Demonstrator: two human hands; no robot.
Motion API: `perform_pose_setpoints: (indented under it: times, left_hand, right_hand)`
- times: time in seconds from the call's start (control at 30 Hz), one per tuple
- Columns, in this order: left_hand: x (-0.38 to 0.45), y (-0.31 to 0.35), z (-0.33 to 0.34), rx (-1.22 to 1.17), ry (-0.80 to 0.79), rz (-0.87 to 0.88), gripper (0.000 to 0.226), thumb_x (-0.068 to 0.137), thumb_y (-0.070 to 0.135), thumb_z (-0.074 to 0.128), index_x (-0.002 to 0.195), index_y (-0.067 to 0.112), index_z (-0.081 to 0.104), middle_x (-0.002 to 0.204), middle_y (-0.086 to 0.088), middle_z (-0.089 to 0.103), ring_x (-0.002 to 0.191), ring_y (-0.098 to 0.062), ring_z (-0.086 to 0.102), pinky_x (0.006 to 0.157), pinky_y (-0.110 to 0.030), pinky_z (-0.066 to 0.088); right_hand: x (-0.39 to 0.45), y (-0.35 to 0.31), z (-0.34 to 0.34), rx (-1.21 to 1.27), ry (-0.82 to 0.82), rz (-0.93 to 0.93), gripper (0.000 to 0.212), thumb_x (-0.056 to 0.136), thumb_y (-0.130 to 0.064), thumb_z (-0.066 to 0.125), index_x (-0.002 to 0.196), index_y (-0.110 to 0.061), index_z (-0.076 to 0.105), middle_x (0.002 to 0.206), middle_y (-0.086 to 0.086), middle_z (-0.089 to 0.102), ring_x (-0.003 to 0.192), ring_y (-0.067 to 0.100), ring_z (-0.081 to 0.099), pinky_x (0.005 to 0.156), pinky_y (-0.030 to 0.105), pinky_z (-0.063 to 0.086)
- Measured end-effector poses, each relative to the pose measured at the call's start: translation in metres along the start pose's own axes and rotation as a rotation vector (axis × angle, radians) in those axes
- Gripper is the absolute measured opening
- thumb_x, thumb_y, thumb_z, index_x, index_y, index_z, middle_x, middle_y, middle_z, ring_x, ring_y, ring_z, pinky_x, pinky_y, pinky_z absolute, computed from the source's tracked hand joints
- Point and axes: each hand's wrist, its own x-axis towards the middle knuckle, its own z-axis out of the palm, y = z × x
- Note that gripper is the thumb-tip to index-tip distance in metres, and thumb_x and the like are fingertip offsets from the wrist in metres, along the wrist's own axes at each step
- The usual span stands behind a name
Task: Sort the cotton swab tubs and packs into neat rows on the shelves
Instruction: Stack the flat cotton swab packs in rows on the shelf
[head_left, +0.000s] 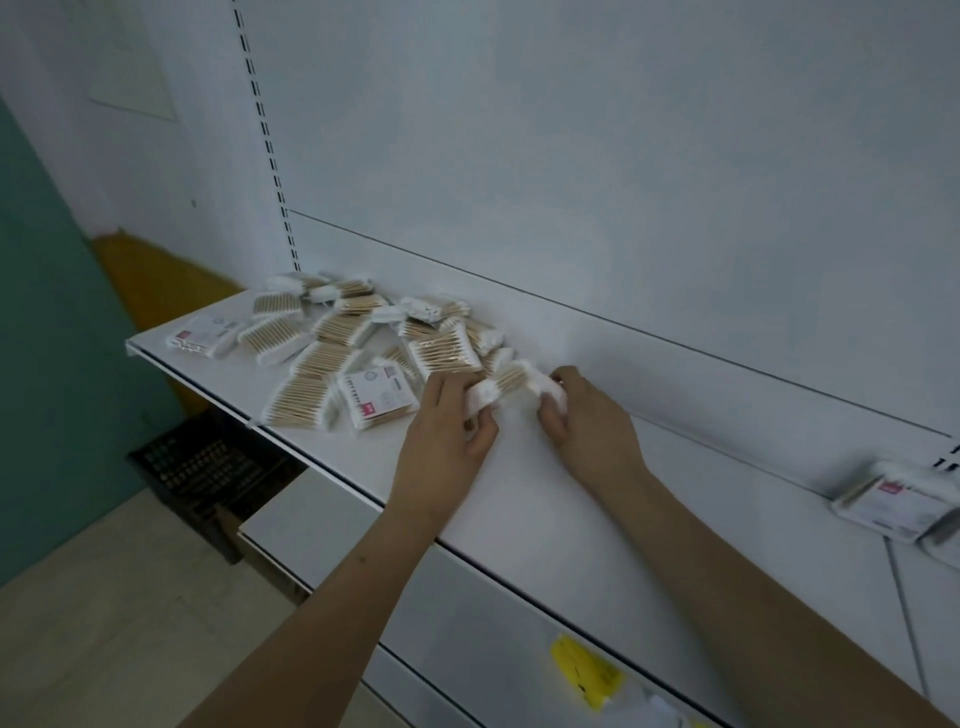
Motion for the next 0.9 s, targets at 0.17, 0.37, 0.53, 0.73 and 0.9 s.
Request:
perform_pose_setpoints:
  times: [0.17, 0.37, 0.53, 0.73, 0.9]
  left_hand:
    - [0.0, 0.006, -0.009, -0.305, -0.055, -0.252, 0.023, 0.092, 0.019, 0.065, 0.106, 0.033, 0.054, 0.086, 0.012, 0.062, 0.072, -0.002, 0.061, 0.066, -0.013, 0.045]
    - [0.009, 0.047, -0.003, -0.917, -0.1, -0.488, 0.034, 0.096, 0.01, 0.062, 0.128, 0.016, 0.052, 0.112, -0.007, 0.072, 0.094, -0.026, 0.074, 0.065, -0.033, 0.06]
    - [0.014, 0.083, 0.023, -0.983, -0.336, -0.514, 0.021, 0.089, 0.021, 0.068, 0.11, 0.018, 0.067, 0.102, 0.0, 0.077, 0.097, -0.019, 0.072, 0.083, -0.032, 0.057]
    - [0.018, 0.112, 0.054, -0.908, -0.623, -0.419, 0.035, 0.085, 0.011, 0.076, 0.118, 0.015, 0.063, 0.104, -0.005, 0.076, 0.097, -0.023, 0.071, 0.089, -0.034, 0.056]
    - [0.012, 0.158, 0.095, -0.809, -0.711, -0.306, 0.011, 0.096, 0.024, 0.064, 0.105, 0.024, 0.07, 0.097, 0.011, 0.075, 0.087, -0.002, 0.068, 0.078, -0.015, 0.05]
  right_hand:
    - [-0.022, 0.018, -0.043, 0.35, -0.043, 0.21, 0.019, 0.1, -0.042, 0.05, 0.107, -0.026, 0.057, 0.077, 0.001, 0.068, 0.069, 0.021, 0.067, 0.065, 0.044, 0.056]
    - [-0.059, 0.029, -0.091, 0.617, -0.044, 0.34, 0.019, 0.098, -0.023, 0.06, 0.115, -0.016, 0.057, 0.096, 0.004, 0.071, 0.073, 0.008, 0.07, 0.059, 0.027, 0.059]
    - [-0.088, 0.047, -0.136, 0.684, 0.096, 0.429, 0.011, 0.096, -0.022, 0.063, 0.106, -0.019, 0.06, 0.089, -0.002, 0.071, 0.077, 0.011, 0.071, 0.065, 0.023, 0.058]
    - [-0.135, 0.089, -0.209, 0.281, 0.086, 0.419, 0.018, 0.092, -0.024, 0.067, 0.097, -0.04, 0.06, 0.095, -0.022, 0.065, 0.085, -0.004, 0.059, 0.071, 0.015, 0.043]
    - [-0.165, 0.115, -0.261, 0.015, 0.066, 0.437, 0.021, 0.092, -0.024, 0.067, 0.106, -0.036, 0.059, 0.105, -0.017, 0.058, 0.093, 0.0, 0.055, 0.074, 0.01, 0.036]
